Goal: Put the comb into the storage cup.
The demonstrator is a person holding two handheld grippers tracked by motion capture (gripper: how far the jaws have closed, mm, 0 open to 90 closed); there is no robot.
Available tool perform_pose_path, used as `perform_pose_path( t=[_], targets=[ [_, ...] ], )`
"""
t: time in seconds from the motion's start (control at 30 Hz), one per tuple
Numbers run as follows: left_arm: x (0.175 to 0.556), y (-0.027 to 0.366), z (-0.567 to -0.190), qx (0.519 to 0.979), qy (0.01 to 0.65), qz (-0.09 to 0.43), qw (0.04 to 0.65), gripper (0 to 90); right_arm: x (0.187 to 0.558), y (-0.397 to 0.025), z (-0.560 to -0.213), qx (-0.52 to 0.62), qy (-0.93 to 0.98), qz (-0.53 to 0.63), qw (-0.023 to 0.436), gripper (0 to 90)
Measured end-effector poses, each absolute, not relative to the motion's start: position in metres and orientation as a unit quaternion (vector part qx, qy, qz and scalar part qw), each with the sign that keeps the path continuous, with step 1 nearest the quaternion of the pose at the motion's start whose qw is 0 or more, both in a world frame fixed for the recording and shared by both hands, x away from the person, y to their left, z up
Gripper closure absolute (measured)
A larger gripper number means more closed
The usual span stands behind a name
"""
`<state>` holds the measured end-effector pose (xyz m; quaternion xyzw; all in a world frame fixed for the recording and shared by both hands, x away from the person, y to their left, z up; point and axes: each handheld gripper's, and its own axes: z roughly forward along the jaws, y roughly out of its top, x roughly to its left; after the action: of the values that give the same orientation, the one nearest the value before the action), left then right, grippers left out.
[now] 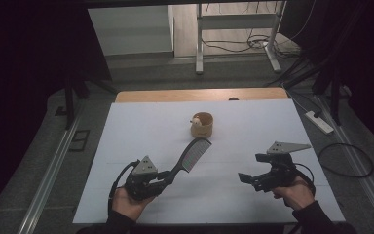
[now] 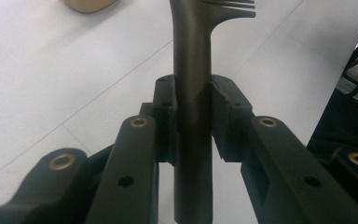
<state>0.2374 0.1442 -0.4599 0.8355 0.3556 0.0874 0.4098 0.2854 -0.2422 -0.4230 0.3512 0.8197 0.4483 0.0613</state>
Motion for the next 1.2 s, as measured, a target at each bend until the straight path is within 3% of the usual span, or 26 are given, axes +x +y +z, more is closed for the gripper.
perform_pose_path(
  t=[1.2],
  targets=[
    [0.251, 0.116, -0.465, 0.842, 0.317, 0.086, 0.429, 72.1, 0.324, -0.200, -0.411, 0.381, 0.807, 0.452, -0.010, 0.0]
  ],
)
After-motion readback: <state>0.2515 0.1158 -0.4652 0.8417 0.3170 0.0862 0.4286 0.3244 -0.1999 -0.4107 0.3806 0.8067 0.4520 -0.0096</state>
